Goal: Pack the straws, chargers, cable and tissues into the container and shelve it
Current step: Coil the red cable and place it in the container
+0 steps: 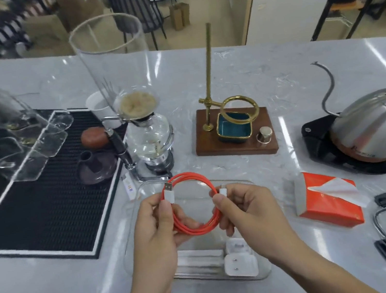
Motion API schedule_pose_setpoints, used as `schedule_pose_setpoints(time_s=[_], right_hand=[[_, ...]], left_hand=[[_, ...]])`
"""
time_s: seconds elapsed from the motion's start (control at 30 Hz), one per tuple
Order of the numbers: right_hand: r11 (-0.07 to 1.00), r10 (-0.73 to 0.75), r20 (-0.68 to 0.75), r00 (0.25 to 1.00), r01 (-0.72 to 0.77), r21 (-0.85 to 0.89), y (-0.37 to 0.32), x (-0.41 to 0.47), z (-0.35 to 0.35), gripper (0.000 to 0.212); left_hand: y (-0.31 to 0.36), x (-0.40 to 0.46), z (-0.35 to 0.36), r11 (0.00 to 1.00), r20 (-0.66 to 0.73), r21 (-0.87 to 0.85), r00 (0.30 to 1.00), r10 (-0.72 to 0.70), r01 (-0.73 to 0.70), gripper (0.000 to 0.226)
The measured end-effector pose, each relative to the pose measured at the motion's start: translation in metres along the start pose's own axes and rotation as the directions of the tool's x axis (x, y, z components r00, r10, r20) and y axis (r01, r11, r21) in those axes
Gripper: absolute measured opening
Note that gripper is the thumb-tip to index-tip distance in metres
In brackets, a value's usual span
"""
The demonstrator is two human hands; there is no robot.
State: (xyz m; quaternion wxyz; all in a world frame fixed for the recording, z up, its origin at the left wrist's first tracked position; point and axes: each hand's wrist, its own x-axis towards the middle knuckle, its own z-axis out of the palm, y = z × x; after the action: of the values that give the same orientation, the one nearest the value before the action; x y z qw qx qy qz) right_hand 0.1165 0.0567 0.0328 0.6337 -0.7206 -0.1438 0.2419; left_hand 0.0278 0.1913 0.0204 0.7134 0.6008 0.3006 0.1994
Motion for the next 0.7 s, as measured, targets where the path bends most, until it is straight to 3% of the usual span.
schedule_pose_setpoints(time_s=[0.17,0.3,0.5,0.7], right_hand=[[0.983,0.018,0.063,0.998,-0.006,-0.183,0.002,0.013,0.018,0.027],[0.932,0.089,0.079,0.993,-0.055,-0.358,0.013,0.026,0.025,0.030],[0.842,0.194,0.094,0.976,-0.117,-0.526,0.023,0.040,0.036,0.031],[0.704,0.238,0.108,0.965,-0.095,-0.704,0.035,0.060,0.051,0.038]], left_hand=[[-0.006,0.014,-0.032,0.931,0.029,0.313,0.982,0.189,-0.188,0.032],[-0.008,0.027,-0.050,0.718,0.123,0.638,0.957,0.262,-0.278,0.024],[-0.003,0.047,-0.054,0.381,0.289,0.874,0.953,0.092,-0.302,0.007],[0.005,0.061,-0.033,-0.026,0.282,0.957,0.947,-0.157,-0.289,0.024]])
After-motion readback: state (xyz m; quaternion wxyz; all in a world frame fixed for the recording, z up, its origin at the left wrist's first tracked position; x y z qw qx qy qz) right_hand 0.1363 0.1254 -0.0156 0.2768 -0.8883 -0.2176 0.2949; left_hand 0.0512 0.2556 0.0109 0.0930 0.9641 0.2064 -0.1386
